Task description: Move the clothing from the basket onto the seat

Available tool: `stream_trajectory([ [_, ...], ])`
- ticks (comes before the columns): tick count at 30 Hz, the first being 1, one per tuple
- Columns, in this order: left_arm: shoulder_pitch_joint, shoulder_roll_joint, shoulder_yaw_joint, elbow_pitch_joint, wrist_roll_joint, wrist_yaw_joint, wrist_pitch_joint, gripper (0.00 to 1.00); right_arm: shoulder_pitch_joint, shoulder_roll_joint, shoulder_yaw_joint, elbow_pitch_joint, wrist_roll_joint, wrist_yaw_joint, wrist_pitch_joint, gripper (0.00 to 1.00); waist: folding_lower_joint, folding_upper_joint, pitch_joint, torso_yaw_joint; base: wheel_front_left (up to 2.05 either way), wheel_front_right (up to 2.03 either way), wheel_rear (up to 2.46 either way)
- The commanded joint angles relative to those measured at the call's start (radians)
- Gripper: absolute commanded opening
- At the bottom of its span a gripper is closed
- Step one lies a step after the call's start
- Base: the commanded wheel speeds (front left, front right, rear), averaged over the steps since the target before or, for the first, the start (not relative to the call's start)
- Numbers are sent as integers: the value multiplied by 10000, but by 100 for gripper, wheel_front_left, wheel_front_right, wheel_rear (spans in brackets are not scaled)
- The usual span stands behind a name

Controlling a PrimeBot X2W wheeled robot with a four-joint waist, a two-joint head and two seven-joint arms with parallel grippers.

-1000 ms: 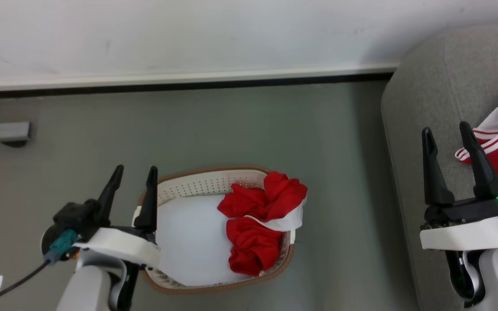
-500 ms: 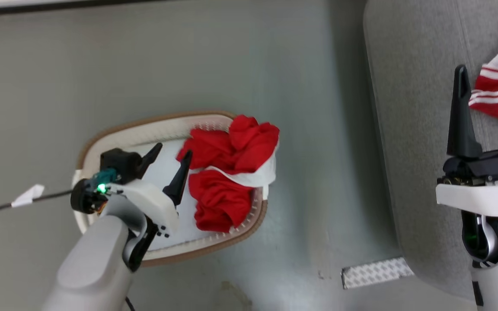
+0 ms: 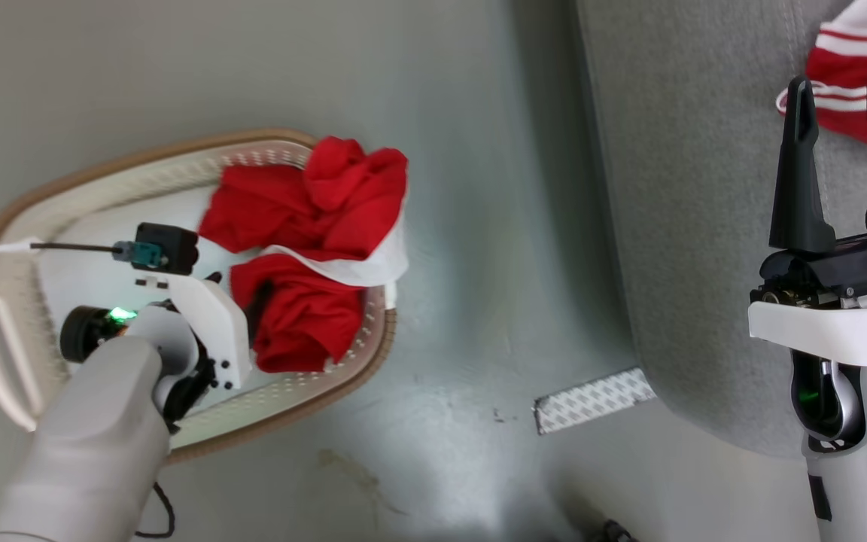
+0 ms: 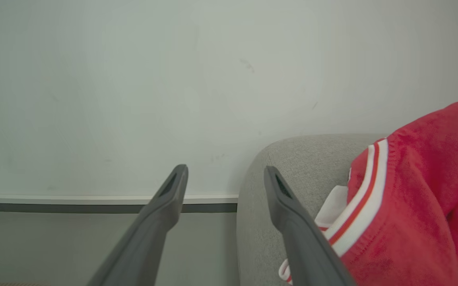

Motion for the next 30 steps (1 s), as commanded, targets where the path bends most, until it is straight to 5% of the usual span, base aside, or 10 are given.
stream_trajectory([
  [1,-200,97,-54,165,-266,-25,146,100,-39,37,26,-36,207,-22,8,100,-2,0,325,-332,0,0,0],
  [15,-759,744,-1284,46,-2118,-25,1209,100,-206,37,272,47,782,-22,7,100,-2,0,1028,-868,0,0,0],
  [16,-792,786,-1424,13,-2190,-25,1178,61,-224,35,279,47,791,-22,7,100,-2,0,1044,-873,0,0,0],
  [17,-836,817,-1509,-38,-2260,-25,1038,8,-232,37,282,46,788,-22,7,100,-2,0,1056,-862,0,0,0],
  [18,-861,829,-1596,-58,-2308,-26,959,0,-230,37,266,49,779,-22,7,100,-2,0,1056,-840,0,0,0],
  [30,-222,498,-2939,-630,-3218,-26,-877,0,-67,21,-40,415,266,-22,6,100,-2,0,-731,4,0,0,0],
])
